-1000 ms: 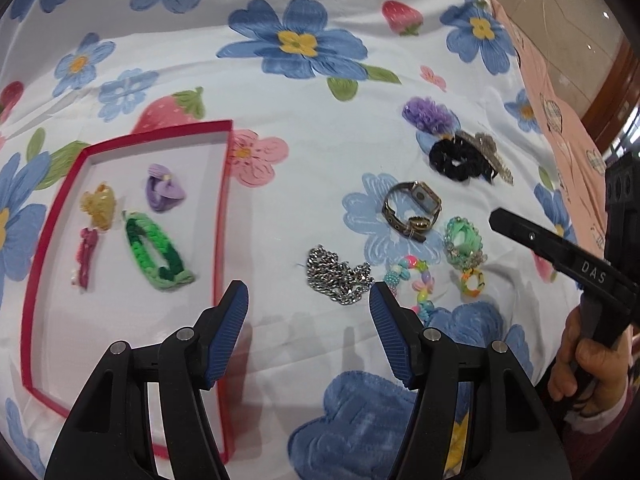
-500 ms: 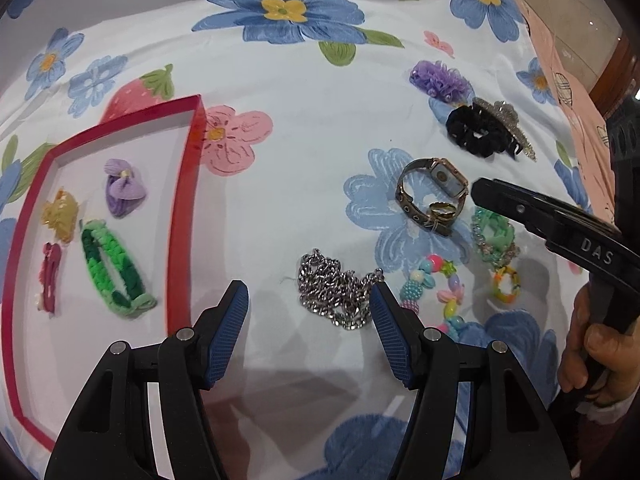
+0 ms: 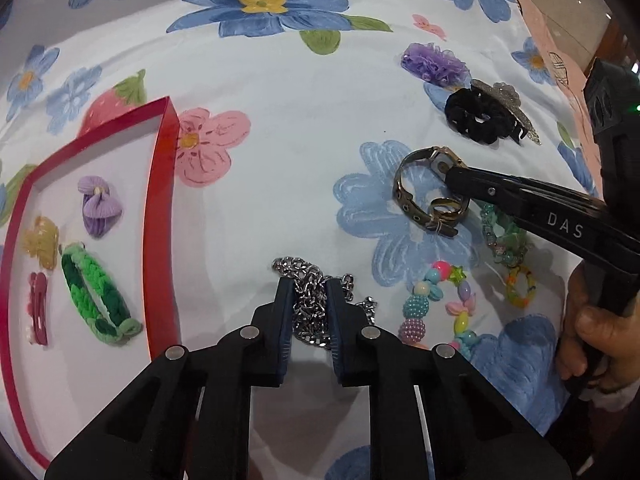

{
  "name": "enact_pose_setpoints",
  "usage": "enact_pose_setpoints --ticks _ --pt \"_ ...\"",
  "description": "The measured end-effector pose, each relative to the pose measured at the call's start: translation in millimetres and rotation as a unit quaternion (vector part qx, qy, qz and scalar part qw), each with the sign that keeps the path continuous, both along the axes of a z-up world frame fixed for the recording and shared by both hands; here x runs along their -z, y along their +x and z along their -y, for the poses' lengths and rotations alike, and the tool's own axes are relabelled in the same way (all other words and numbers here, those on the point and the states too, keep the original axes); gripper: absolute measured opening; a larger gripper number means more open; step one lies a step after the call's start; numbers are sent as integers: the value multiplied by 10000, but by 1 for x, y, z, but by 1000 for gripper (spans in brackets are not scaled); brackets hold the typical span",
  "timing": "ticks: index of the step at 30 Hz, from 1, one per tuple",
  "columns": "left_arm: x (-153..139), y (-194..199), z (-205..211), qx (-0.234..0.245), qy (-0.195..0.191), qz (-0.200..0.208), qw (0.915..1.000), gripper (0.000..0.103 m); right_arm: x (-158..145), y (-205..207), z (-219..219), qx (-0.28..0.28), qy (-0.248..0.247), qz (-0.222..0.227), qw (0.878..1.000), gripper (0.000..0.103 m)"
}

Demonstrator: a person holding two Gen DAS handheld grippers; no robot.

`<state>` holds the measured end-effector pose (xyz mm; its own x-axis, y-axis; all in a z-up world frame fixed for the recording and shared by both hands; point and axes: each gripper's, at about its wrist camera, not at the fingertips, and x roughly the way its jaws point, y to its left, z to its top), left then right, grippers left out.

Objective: Organize jewelry
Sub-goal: 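Grasp the silver chain with left tool while right tool grasps the watch, then lower the chain and watch into the red tray and open both tools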

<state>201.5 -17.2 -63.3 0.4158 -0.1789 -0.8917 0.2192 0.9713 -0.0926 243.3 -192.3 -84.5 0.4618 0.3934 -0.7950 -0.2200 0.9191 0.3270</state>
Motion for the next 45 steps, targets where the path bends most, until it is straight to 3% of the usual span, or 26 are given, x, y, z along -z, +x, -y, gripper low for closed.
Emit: enact_pose_setpoints --ticks 3,21,30,45 --pt "-2 -2 3 54 77 95 9999 14 -3 -2 2 42 0 32 10000 11" --pt "-52 -38 -26 -290 -759 613 9948 13 -45 -35 10 82 400 343 9986 10" --pt "-81 -60 -51 -525 -1017 874 9896 13 -61 -52 -12 -218 519 450 9974 10" --pt "-104 -89 -114 -1117 -1042 1218 9807 13 -71 -70 -80 -958 570 472 9926 10"
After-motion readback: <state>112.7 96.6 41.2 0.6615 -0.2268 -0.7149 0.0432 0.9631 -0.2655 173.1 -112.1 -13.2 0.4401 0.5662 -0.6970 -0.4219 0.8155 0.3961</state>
